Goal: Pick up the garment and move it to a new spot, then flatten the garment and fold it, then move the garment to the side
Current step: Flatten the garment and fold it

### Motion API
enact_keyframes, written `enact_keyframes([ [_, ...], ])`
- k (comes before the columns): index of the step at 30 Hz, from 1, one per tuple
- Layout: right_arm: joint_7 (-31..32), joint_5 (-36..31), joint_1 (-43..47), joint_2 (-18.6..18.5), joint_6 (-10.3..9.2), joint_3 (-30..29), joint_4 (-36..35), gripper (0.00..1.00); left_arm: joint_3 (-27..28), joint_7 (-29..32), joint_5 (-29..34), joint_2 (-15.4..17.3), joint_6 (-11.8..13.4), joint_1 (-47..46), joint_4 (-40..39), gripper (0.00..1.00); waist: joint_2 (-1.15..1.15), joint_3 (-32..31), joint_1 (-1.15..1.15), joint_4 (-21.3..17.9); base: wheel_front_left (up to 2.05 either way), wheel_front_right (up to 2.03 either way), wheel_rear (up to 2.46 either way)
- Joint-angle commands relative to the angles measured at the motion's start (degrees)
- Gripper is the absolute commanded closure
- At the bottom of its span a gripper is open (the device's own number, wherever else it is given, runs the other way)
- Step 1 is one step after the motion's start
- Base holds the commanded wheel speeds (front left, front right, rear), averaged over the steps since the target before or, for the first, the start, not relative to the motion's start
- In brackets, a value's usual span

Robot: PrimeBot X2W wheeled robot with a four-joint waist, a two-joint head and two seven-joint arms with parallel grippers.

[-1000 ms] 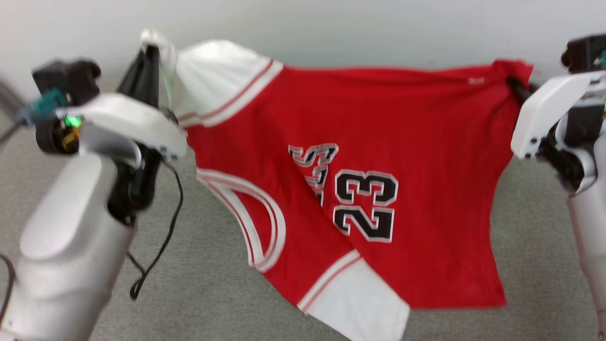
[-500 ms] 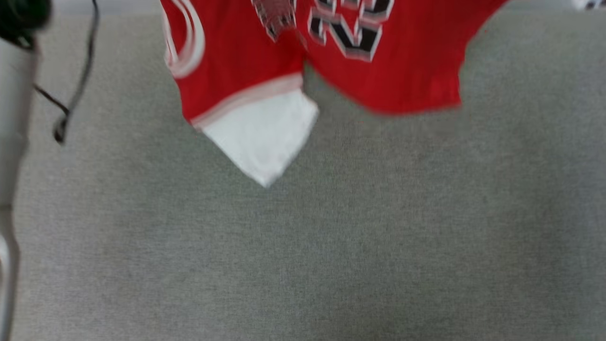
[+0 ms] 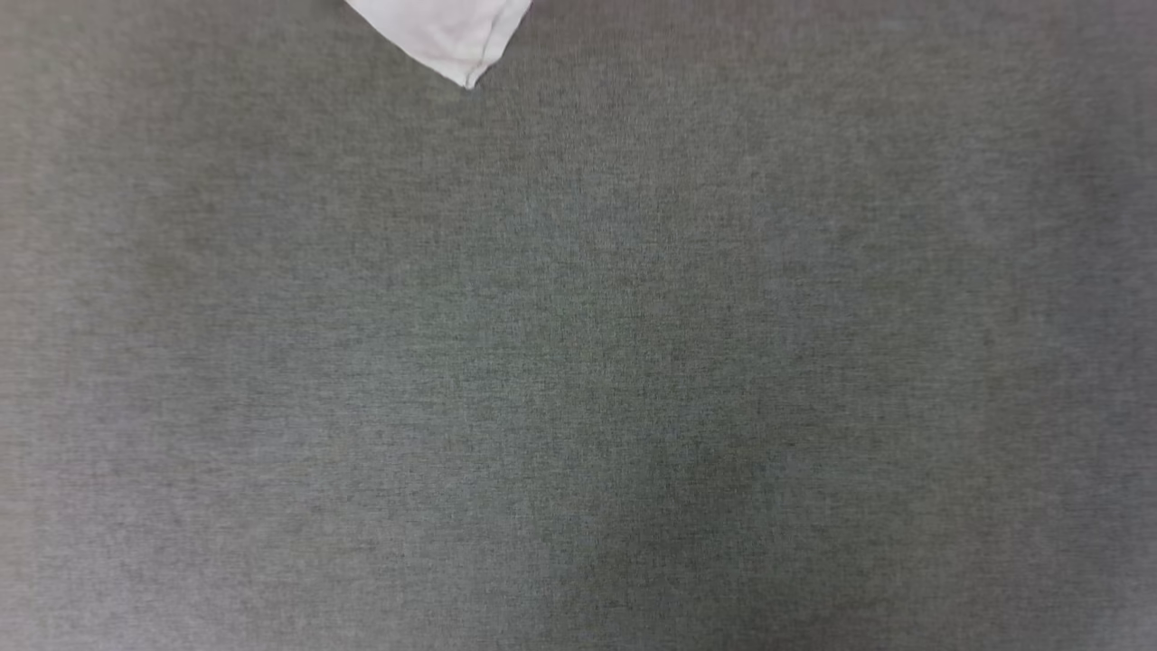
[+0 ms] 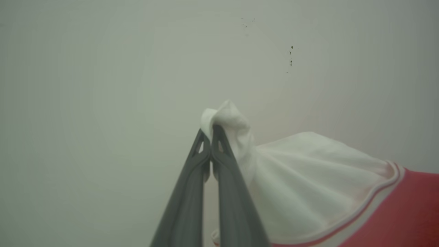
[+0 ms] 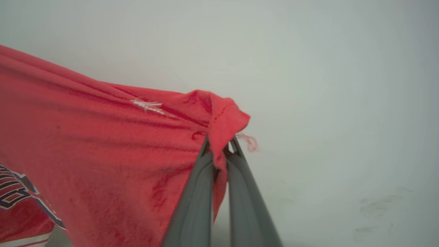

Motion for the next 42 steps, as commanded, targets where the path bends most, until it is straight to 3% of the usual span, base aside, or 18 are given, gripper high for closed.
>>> enact_keyframes([
  [1, -0.5, -0.3, -1.3, -0.7, -0.12, 0.2, 0.8, 1.00, 0.4, -0.1, 0.0, 0.3, 0.2, -0.9, 0.6, 1.00, 0.00, 2.8, -0.01, 0.0, 0.00, 0.00, 0.00],
  [8, -1.8, 0.5, -4.1, 0.3, -0.12, 2.2, 5.1, 1.00, 0.4, -0.1, -1.5, -1.3, 0.1, 0.9, 3.1, 1.00, 0.00, 6.5, -0.01, 0.4, 0.00, 0.00, 0.00],
  [16, -2.8, 3.2, -1.6, 1.3, -0.11, 5.7, 12.0, 1.00, -0.2, -0.4, -3.9, -3.9, -2.0, 6.1, 8.0, 1.00, 0.00, 6.0, -0.01, 1.3, 0.00, 0.00, 0.00],
  [22, -3.7, 7.7, 6.8, 1.2, -0.11, 10.2, 13.8, 1.00, -0.3, -2.1, -6.1, -4.9, -4.4, 16.0, 11.0, 1.00, 0.00, 1.1, -0.01, 1.7, 0.00, 0.00, 0.00],
  [30, -7.6, 15.9, 25.4, -1.1, -0.12, 14.3, 11.3, 1.00, 2.6, -4.0, -11.6, -4.8, -6.3, 38.1, 10.1, 1.00, 0.00, -8.1, -0.01, 1.7, 0.00, 0.00, 0.00],
  [35, -8.3, 19.6, 37.1, -2.0, -0.13, 15.4, 8.8, 1.00, 3.8, -4.7, -13.1, -4.6, -5.0, 52.0, 6.3, 1.00, 0.00, -13.9, -0.01, 1.6, 0.00, 0.00, 0.00],
  [42, -8.3, 21.7, 52.5, -2.9, -0.14, 15.1, 2.9, 1.00, 5.9, -4.7, -15.0, -3.0, -0.7, 70.8, -4.7, 1.00, 0.00, -21.6, -0.01, 0.9, 0.00, 0.00, 0.00],
])
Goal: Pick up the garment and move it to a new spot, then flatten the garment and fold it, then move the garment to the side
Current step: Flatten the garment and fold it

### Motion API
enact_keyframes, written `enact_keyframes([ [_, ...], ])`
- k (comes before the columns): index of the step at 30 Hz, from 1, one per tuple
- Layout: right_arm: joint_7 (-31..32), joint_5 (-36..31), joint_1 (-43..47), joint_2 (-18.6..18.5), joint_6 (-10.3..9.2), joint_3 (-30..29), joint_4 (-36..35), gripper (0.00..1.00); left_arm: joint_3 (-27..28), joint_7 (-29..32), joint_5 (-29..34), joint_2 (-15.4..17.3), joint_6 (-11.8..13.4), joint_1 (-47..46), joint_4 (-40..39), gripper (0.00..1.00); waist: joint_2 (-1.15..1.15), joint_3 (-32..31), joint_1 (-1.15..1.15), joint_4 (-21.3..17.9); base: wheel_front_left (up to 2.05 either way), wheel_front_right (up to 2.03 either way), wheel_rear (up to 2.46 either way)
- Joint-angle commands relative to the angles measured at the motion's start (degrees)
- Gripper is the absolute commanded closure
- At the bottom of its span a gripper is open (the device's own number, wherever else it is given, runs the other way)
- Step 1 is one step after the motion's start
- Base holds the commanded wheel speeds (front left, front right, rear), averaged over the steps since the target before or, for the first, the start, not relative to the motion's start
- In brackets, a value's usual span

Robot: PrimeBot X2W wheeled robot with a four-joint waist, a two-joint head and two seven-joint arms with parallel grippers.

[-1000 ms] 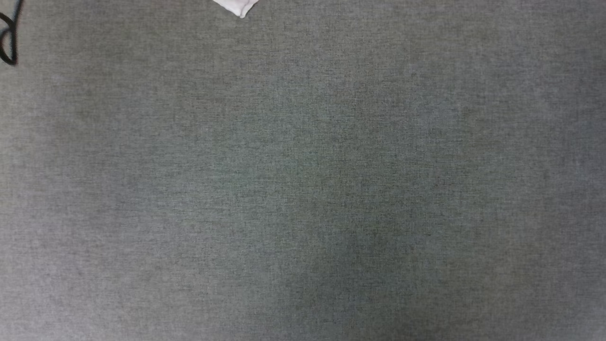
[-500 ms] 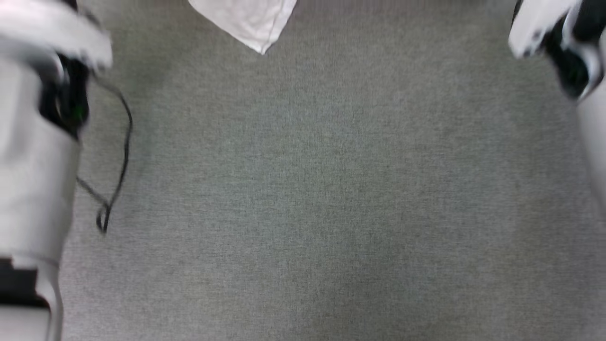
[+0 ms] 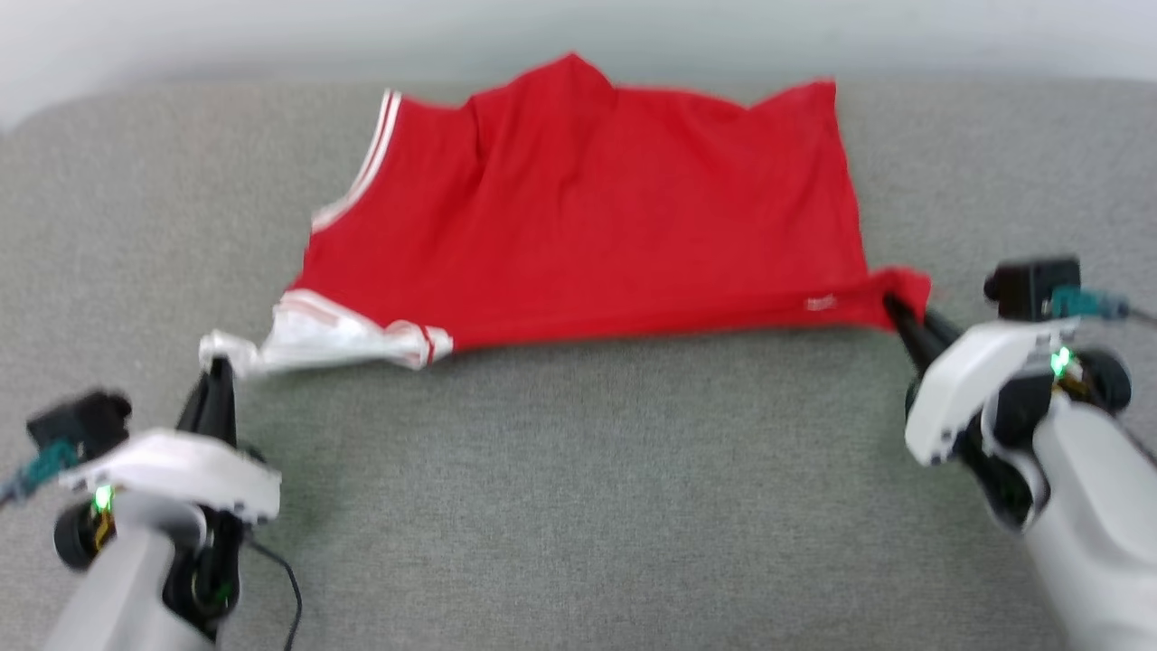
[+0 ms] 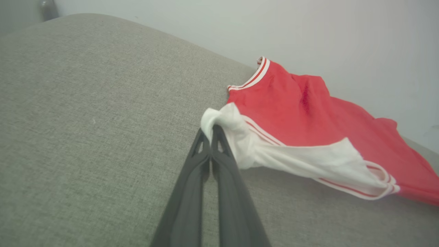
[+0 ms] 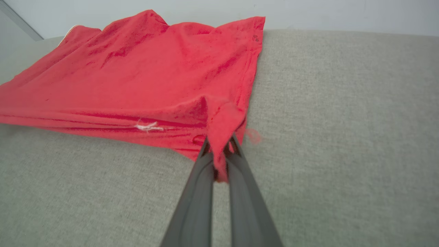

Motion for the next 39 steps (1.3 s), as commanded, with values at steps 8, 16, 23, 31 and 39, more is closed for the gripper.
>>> enact_keyframes([
  [8, 4.1, -0.3, 19.6, -1.3, -0.22, -5.4, -12.3, 1.00, 3.7, 2.1, -3.2, 3.5, 11.1, 24.0, -20.5, 1.00, 0.00, -9.9, 0.01, -1.4, 0.00, 0.00, 0.00],
  [16, 13.9, -4.2, 36.1, 1.1, -0.23, -14.2, -27.4, 1.00, 6.3, 6.3, -5.4, 6.4, 19.7, 40.0, -38.1, 1.00, 0.00, -13.1, 0.01, -1.3, 0.00, 0.00, 0.00],
  [23, 23.1, -6.9, 41.3, 4.4, -0.21, -18.8, -37.5, 1.00, 6.4, 8.5, -4.8, 8.6, 21.5, 41.5, -45.1, 1.00, 0.00, -11.9, 0.01, -1.2, 0.00, 0.00, 0.00],
  [31, 27.3, -8.2, 33.5, 4.5, -0.15, -17.4, -36.4, 1.00, 3.0, 9.6, -3.1, 7.3, 18.1, 29.5, -42.3, 1.00, 0.00, -8.1, 0.01, -1.3, 0.00, 0.00, 0.00],
  [39, 25.4, -8.2, 23.2, 2.6, -0.14, -13.6, -29.0, 1.00, -0.1, 10.0, -1.1, 5.1, 14.7, 17.1, -34.1, 1.00, 0.00, -2.8, 0.01, -1.6, 0.00, 0.00, 0.00],
])
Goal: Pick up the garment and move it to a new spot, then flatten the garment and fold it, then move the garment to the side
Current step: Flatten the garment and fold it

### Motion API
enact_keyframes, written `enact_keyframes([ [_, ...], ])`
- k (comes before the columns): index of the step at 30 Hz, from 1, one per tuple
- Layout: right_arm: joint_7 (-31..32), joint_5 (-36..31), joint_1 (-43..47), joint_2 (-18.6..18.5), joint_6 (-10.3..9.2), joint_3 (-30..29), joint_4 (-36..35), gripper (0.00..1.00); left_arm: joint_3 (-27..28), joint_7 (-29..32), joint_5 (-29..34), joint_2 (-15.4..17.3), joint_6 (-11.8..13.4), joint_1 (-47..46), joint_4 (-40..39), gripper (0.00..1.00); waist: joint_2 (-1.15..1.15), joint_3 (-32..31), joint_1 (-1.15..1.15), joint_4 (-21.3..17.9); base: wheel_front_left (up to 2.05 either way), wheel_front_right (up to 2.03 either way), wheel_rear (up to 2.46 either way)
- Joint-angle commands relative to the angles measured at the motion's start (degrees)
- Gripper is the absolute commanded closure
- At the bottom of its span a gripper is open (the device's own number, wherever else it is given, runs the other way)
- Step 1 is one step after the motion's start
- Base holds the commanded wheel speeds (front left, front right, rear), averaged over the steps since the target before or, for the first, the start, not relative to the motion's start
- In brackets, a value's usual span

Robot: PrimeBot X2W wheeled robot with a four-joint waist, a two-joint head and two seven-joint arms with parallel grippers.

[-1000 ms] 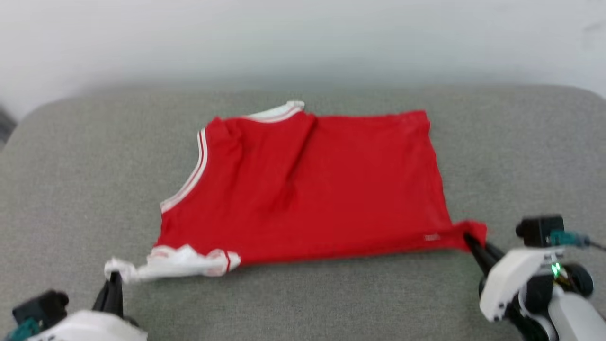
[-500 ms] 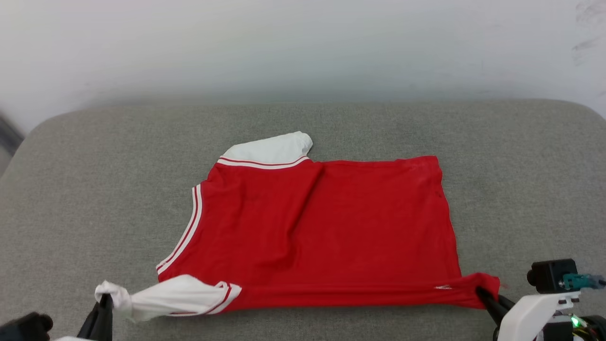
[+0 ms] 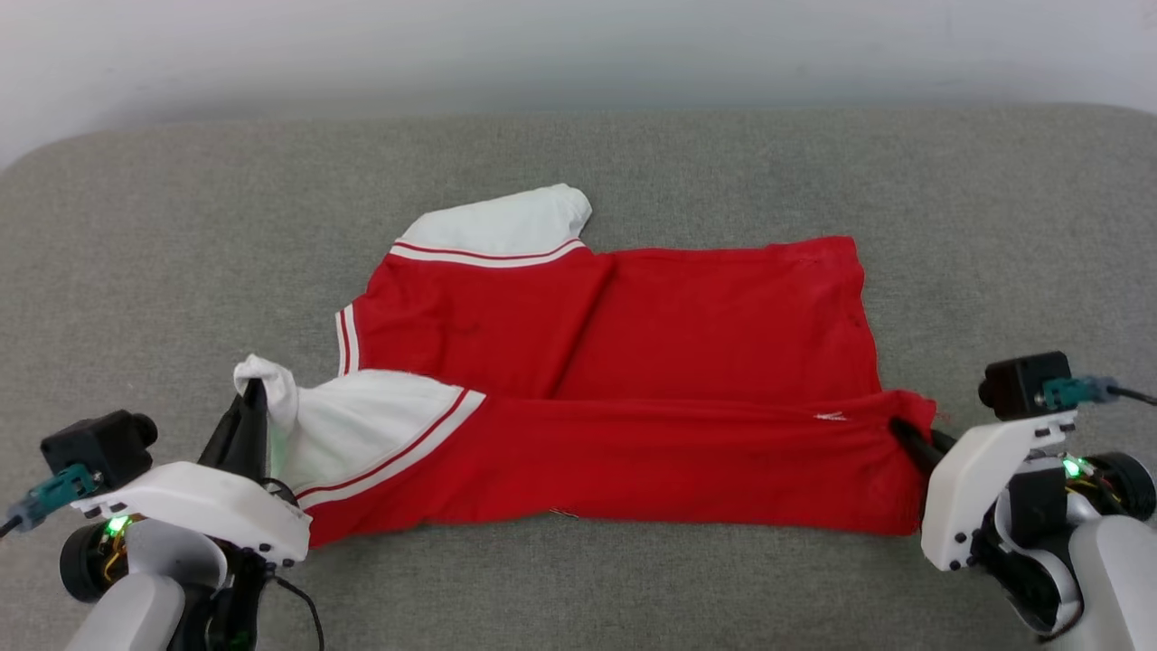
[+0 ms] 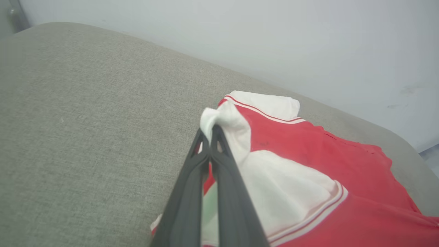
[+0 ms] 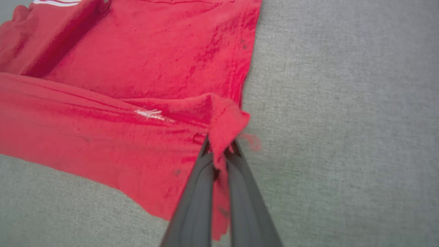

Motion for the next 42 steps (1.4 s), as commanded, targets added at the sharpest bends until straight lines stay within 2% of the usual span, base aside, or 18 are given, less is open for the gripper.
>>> enact_keyframes([
  [1, -0.7, 0.2, -2.0, -0.4, -0.10, 0.8, 1.4, 1.00, -0.4, 0.3, 0.4, -0.3, -0.4, -1.7, 1.6, 1.00, 0.00, 1.9, -0.01, -0.3, 0.00, 0.00, 0.00],
  [9, -4.9, 2.0, -8.9, -1.1, -0.10, 6.7, 11.4, 1.00, -3.3, 3.6, -1.4, -3.1, -3.5, -7.2, 11.2, 1.00, 0.00, 5.0, -0.01, 0.0, 0.00, 0.00, 0.00],
  [10, -5.5, 1.9, -9.3, -1.3, -0.10, 7.2, 12.8, 0.90, -3.7, 4.1, -1.7, -3.5, -4.0, -7.7, 12.2, 1.00, 0.00, 5.1, -0.01, 0.1, 0.00, 0.00, 0.00],
  [11, -6.2, 2.3, -9.4, -1.2, -0.10, 7.9, 14.2, 0.58, -4.2, 4.6, -1.8, -3.9, -4.5, -8.1, 13.2, 1.00, 0.00, 5.1, -0.01, 0.2, 0.00, 0.00, 0.00],
  [12, -6.8, 2.7, -9.6, -1.2, -0.10, 8.1, 15.4, 0.05, -4.5, 5.0, -2.1, -4.2, -5.0, -8.5, 13.9, 1.00, 0.00, 5.1, -0.01, 0.3, 0.00, 0.00, 0.00],
  [13, -7.6, 2.8, -9.8, -1.4, -0.10, 8.5, 16.5, 0.00, -4.7, 5.1, -2.4, -4.6, -5.5, -8.9, 14.6, 0.72, 0.00, 5.1, -0.01, 0.4, 0.00, 0.00, 0.00],
  [14, -8.4, 3.1, -9.9, -1.6, -0.11, 9.0, 17.6, 0.00, -4.8, 5.2, -2.5, -4.8, -5.8, -9.2, 15.2, 0.49, 0.00, 4.9, -0.01, 0.5, 0.00, 0.00, 0.00],
  [15, -9.4, 3.3, -9.8, -1.8, -0.11, 9.4, 18.4, 0.00, -5.0, 5.2, -2.5, -4.9, -6.1, -9.4, 15.9, 0.02, 0.00, 4.7, -0.01, 0.6, 0.00, 0.00, 0.00],
  [21, -20.0, 4.2, -8.7, -2.8, -0.10, 9.7, 19.0, 0.00, -4.5, 4.0, -3.0, -5.2, -7.2, -9.6, 18.1, 0.00, 0.00, 1.5, -0.01, 0.6, 0.00, 0.00, 0.00],
  [26, -29.4, 3.6, -6.1, -3.3, -0.09, 7.7, 16.2, 0.00, -4.0, 6.0, -3.5, -2.8, -6.6, -7.8, 16.7, 0.00, 0.00, -1.6, -0.01, -0.3, 0.00, 0.00, 0.00],
  [30, -34.6, 1.3, -3.5, -2.9, -0.09, 5.9, 13.2, 0.00, -4.3, 10.5, -4.6, 0.3, -6.4, -6.2, 14.9, 0.00, 0.00, -4.1, -0.01, -1.5, 0.00, 0.00, 0.00],
  [37, -35.7, -2.5, 1.6, -0.4, -0.09, 2.5, 4.9, 0.00, -5.9, 25.3, -7.9, 7.8, -3.8, -3.1, 10.0, 0.00, 0.00, -5.1, -0.01, -4.0, 0.00, 0.00, 0.00],
  [38, -34.9, -4.0, 3.2, 1.0, -0.09, 1.2, 0.9, 0.00, -6.3, 29.6, -8.9, 10.3, -2.9, -1.9, 8.7, 0.00, 0.00, -4.3, -0.01, -5.4, 0.00, 0.00, 0.00],
  [42, -33.8, -5.5, 4.6, 2.8, -0.09, -0.1, -3.4, 0.00, -6.1, 32.4, -10.3, 11.3, -1.5, -1.0, 8.9, 0.00, 0.00, -2.5, -0.01, -7.4, 0.00, 0.00, 0.00],
])
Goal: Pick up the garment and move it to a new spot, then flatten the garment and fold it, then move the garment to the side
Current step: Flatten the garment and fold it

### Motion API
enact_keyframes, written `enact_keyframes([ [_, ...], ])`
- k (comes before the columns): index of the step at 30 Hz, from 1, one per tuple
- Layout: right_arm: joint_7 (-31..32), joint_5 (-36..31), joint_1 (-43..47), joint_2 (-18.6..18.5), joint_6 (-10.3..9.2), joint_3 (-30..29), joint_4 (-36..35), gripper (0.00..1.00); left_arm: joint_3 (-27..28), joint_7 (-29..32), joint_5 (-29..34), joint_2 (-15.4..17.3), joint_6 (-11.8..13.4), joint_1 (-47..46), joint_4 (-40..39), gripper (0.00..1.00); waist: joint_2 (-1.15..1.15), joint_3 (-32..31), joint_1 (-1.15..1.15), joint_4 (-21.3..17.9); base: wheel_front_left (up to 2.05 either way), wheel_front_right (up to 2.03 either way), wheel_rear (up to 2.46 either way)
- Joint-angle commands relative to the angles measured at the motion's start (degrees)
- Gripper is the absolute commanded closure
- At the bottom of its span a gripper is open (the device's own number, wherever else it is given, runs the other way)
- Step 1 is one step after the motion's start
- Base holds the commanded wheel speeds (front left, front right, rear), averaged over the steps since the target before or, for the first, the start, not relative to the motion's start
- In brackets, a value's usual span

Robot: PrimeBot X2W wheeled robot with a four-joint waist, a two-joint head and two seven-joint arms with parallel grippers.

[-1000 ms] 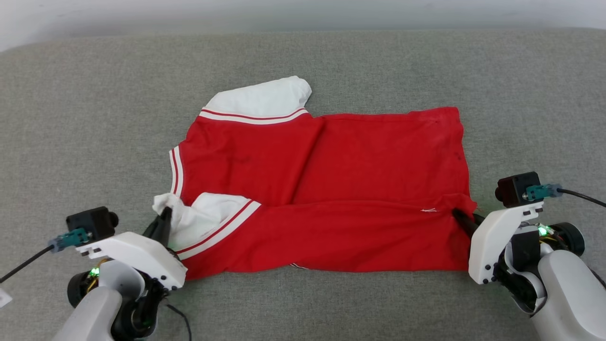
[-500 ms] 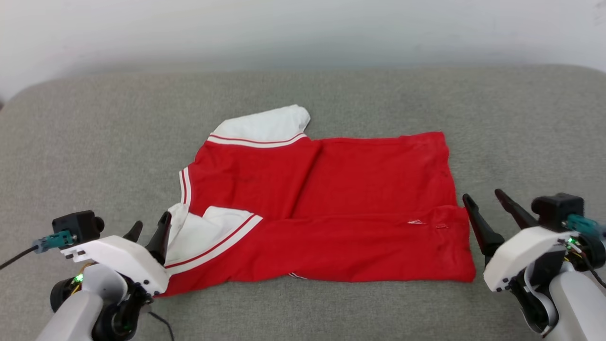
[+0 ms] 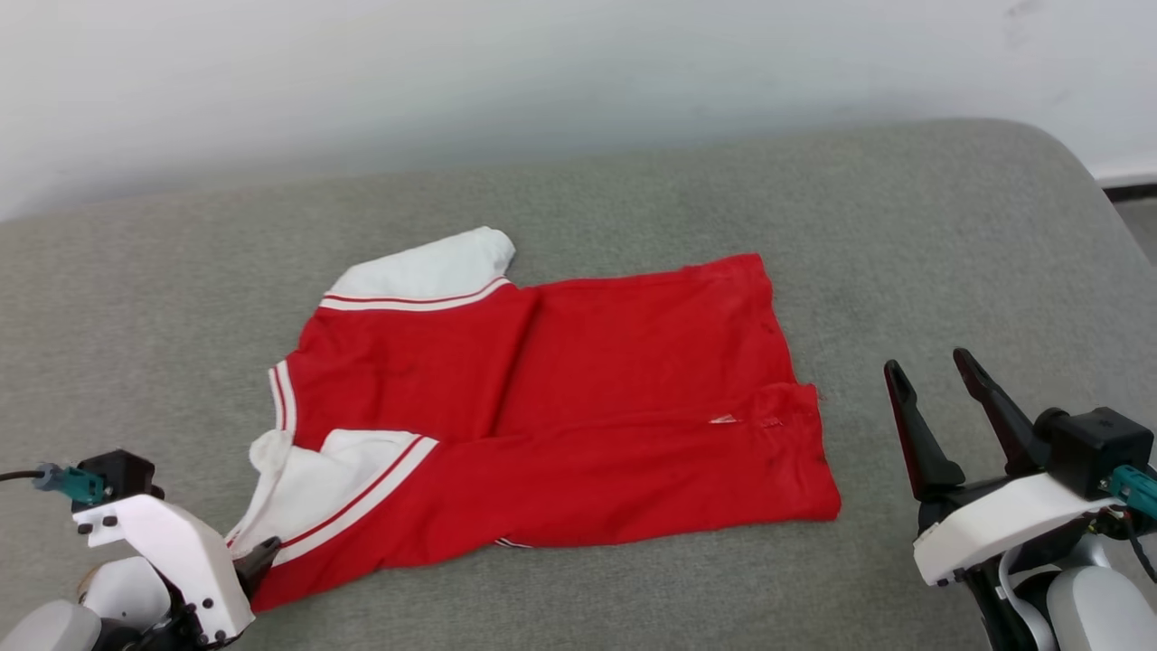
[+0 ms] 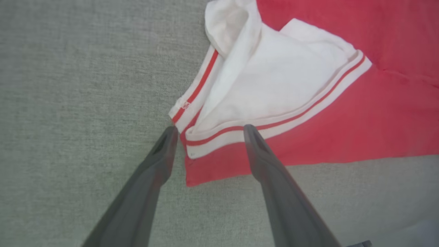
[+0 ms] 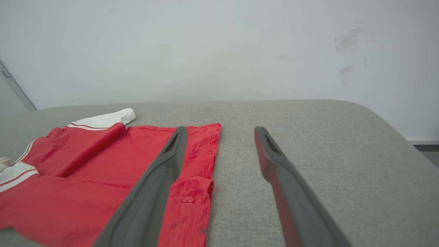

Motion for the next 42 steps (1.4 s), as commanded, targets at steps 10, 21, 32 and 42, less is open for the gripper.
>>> enact_keyframes([
  [10, 2.0, -1.8, 1.9, 2.5, -0.07, -1.0, -5.3, 0.00, -0.9, 3.1, -5.4, -6.0, -0.2, 2.7, 8.4, 1.00, 0.00, 3.9, 0.00, -3.6, 0.00, 0.00, 0.00],
  [21, 18.5, 3.8, 3.7, 0.2, -0.07, -2.1, -3.9, 0.00, 0.9, -7.6, -0.8, -6.5, -2.5, 0.1, 6.9, 1.00, 0.00, 2.2, 0.00, -0.5, 0.00, 0.00, 0.00],
  [32, 45.8, 6.7, -0.7, -1.4, -0.06, -3.3, -2.0, 0.00, 0.6, -13.6, 6.0, -5.1, 0.6, -2.3, -7.1, 1.00, 0.00, 5.2, 0.00, 4.9, 0.00, 0.00, 0.00],
  [42, 50.3, 8.2, -7.1, 1.3, -0.05, -0.5, 9.6, 0.00, -0.5, -15.0, 8.5, -6.4, 1.9, -4.3, -11.1, 1.00, 0.00, 9.1, 0.00, 7.6, 0.00, 0.00, 0.00],
])
